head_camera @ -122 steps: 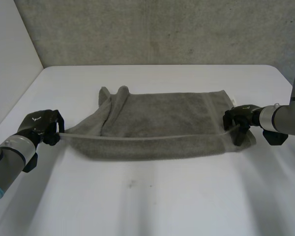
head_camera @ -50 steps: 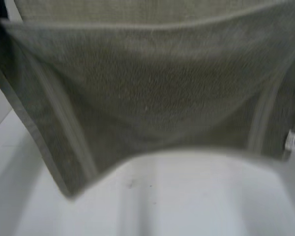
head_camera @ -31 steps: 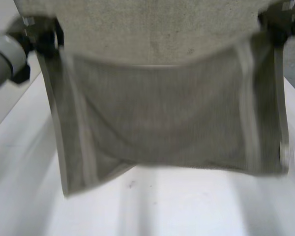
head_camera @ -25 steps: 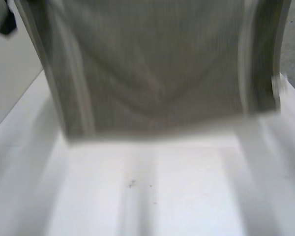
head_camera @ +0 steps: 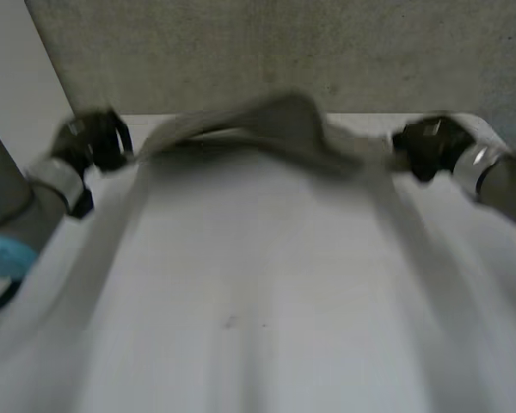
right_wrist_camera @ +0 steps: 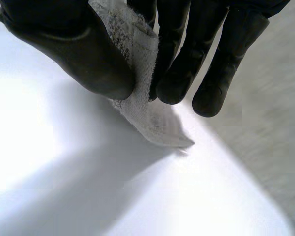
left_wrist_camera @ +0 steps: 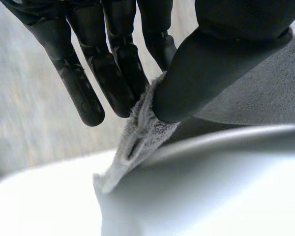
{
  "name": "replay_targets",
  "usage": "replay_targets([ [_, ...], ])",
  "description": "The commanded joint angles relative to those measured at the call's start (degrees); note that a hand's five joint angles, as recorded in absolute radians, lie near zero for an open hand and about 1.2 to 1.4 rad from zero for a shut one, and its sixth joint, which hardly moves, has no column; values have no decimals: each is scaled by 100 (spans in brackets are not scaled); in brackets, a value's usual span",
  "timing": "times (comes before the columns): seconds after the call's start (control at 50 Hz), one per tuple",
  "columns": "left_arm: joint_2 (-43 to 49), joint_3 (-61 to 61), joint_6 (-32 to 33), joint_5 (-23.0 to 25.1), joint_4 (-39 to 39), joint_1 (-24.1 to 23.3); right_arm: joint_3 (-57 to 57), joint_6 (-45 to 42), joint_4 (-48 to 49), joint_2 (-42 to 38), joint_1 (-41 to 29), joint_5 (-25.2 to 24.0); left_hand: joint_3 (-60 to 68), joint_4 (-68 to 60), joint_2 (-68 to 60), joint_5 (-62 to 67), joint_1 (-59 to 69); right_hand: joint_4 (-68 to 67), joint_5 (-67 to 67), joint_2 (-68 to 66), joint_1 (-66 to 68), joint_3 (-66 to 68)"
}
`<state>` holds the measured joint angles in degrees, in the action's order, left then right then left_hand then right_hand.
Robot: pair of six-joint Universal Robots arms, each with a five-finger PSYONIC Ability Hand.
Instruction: Fold the towel.
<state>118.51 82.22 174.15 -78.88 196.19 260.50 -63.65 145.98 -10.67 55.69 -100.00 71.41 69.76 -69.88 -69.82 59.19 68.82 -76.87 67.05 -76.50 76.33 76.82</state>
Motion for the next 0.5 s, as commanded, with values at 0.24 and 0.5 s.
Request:
replay_targets([
  [0.24, -1275, 2630, 2299, 74, -351, 651, -2265, -895, -424, 1653, 823, 49, 1024, -1012, -1018, 1081, 1118, -313, 295, -350, 367, 318],
  [0.5, -3809, 3151, 2721, 1173, -2111, 1284, -2283, -2830, -2475, 2799, 1783, -171, 1024, -1012, -1018, 1081, 1118, -313, 295, -350, 367, 318],
])
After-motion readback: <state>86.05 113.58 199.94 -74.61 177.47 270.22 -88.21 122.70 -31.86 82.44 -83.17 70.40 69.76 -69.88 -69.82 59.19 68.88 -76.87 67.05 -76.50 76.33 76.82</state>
